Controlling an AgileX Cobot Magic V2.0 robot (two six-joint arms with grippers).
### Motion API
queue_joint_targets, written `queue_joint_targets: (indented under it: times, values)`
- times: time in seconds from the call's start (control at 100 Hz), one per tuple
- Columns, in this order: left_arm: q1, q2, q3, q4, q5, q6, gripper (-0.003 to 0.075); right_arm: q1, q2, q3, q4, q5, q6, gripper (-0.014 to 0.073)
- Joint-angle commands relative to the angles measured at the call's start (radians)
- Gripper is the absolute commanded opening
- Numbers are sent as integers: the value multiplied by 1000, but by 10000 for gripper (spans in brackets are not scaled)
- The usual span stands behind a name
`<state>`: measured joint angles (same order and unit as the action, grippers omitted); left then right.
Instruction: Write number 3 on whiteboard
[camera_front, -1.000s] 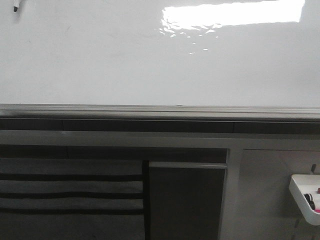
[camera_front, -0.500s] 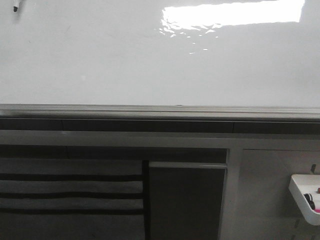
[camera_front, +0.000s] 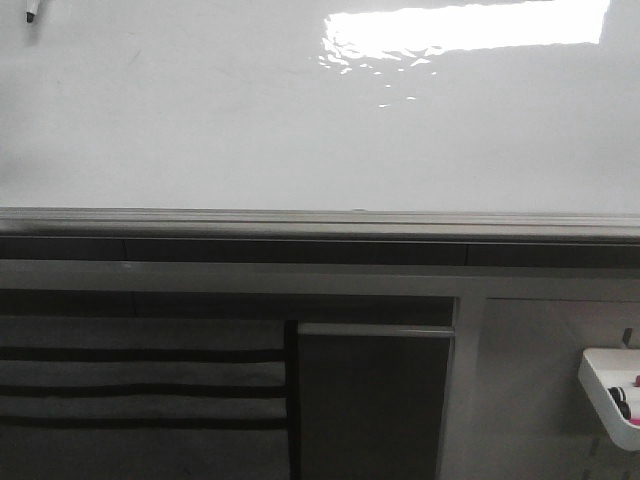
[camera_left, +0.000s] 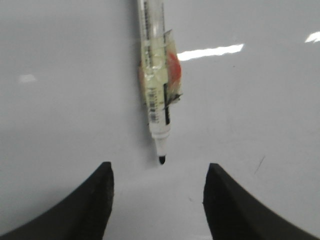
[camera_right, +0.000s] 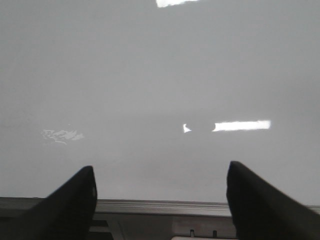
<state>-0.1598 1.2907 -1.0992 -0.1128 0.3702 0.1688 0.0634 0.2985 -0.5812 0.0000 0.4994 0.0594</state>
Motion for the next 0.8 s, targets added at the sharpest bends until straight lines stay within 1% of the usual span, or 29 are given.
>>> queue_joint_targets:
  times: [0.0,0.26,0.39,0.49,0.54,0.79]
  values:
    - [-13,31,-79,1,-70,-1,365,-5,18,-31,0,-74,-4,489]
    - [-13,164,-187,11,-76,-1,365,-5,18,-31,0,-70,-4,489]
    - [-13,188,-197,11,-117,-1,365,-5,18,-31,0,-70,-4,489]
    - [-13,194,-197,11,-124,-1,363,-5,18,-31,0,-70,-4,489]
    - [-13,194,-197,11,-124,-1,345,-5,18,-31,0,-70,-4,489]
    - [-13,194,-197,11,-116,-1,190,-5,18,-31,0,-70,-4,489]
